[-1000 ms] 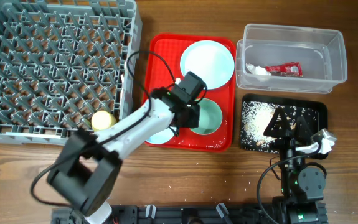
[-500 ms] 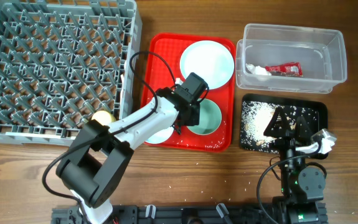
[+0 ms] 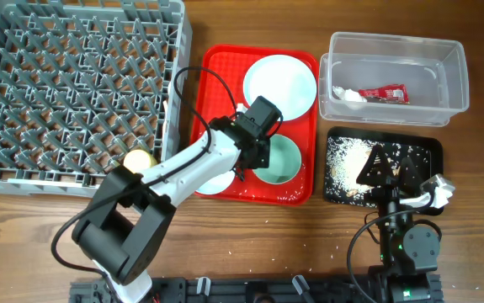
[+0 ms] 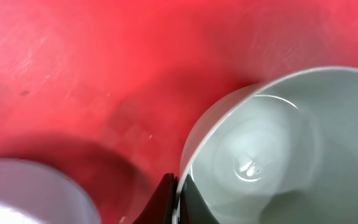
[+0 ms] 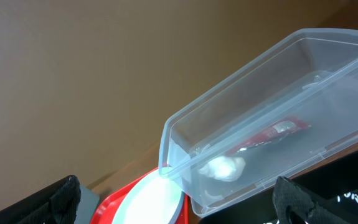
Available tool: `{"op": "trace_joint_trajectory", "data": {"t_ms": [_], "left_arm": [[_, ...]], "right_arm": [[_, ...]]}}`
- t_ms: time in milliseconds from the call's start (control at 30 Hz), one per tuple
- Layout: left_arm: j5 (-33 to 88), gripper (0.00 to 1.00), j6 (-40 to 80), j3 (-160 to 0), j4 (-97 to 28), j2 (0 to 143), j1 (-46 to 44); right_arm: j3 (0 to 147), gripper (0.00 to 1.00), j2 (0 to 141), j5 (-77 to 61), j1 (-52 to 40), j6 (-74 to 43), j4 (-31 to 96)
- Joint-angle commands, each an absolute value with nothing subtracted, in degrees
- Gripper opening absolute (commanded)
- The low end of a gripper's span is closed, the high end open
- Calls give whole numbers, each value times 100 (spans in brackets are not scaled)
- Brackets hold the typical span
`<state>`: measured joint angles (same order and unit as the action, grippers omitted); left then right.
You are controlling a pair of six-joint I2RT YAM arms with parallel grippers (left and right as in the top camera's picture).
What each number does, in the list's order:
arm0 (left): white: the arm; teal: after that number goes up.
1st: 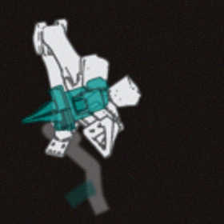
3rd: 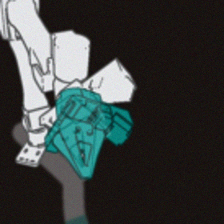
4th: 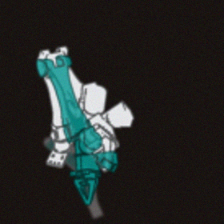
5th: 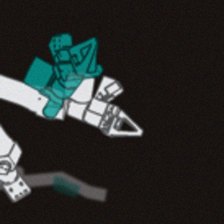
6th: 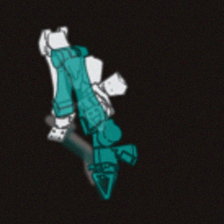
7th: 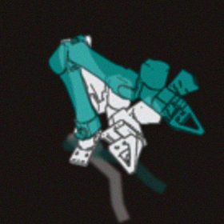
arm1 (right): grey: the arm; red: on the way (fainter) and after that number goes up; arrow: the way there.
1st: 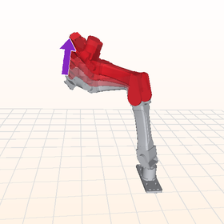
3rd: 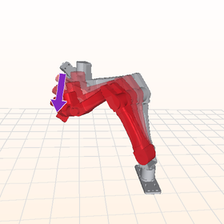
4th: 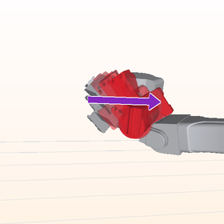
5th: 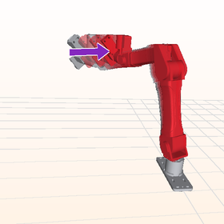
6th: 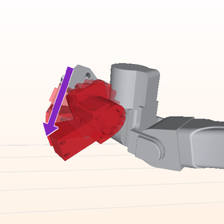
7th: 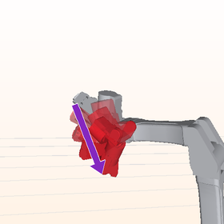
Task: Sort waste into correct bins and load items into the dishwasher rack
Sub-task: 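Grasp the green bowl rim with the left gripper, then place the green bowl in the dish rack with the left gripper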
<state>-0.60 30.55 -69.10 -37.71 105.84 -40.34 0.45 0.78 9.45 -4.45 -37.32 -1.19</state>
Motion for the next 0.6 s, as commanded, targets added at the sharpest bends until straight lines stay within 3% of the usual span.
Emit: {"op": "trace_joint_trajectory", "data": {"t_ms": [0,233,433,567], "left_arm": [[-707,4,3026,-7406,-4215,9992,-4023],[-5336,4,2875,-8108,-6366,9115,-3942],[-7273,4,2875,-8073,-6729,9238,-2978],[-7682,4,2615,-8073,-6252,9609,-2274]], "right_arm": [[30,100,27,921,-421,-3769,-143],[30,100,27,921,-421,-3769,-143],[30,100,27,921,-421,-3767,-143],[30,100,27,921,-421,-3771,-143]]}}
